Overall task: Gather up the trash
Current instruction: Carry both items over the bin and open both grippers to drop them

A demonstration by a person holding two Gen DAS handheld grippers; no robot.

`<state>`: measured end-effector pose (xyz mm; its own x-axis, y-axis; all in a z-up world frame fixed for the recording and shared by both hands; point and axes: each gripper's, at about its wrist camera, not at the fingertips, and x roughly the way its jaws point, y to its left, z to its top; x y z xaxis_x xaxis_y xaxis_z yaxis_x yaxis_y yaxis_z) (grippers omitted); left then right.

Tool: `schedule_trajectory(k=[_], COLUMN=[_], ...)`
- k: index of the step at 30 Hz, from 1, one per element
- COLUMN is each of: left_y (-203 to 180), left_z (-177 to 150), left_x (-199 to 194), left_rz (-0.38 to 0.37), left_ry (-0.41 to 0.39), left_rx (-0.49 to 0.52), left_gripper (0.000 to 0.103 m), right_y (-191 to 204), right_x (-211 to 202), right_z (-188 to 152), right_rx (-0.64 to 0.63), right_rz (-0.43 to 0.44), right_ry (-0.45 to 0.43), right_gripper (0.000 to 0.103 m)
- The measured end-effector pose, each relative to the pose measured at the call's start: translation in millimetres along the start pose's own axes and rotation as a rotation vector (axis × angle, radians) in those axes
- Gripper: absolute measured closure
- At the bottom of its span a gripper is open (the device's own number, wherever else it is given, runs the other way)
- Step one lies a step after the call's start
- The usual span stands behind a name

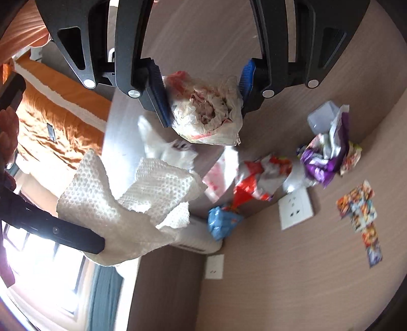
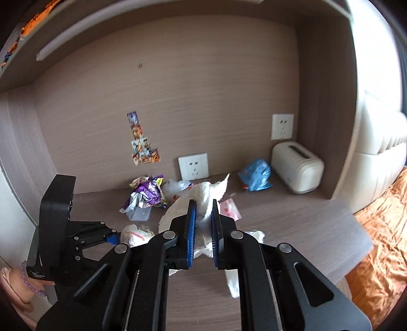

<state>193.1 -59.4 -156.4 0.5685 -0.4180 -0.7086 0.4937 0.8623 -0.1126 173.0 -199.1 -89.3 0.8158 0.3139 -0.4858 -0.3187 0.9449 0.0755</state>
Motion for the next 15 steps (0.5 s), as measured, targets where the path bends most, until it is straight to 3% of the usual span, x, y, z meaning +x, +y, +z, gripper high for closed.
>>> schedule_trajectory(k=[6, 15], left_y=[-56.2, -159.3], left_z=[9.8, 6.0], left_x=[-3.6, 18.1], left_rz=[-0.067, -0.226], left_ry=[-0.025, 0.005], left_rx=[0.086, 0.234], left_gripper=[0.055, 0.055], right_y=[-30.5, -78.1], right_x=[-58.6, -128.8], right_z=[-14.8, -67.2], right_rx=[0.042, 0.161], right_rz=[-0.103, -0.265], right_ry=[-0.035, -0.015], right_gripper=[0.091, 0.091])
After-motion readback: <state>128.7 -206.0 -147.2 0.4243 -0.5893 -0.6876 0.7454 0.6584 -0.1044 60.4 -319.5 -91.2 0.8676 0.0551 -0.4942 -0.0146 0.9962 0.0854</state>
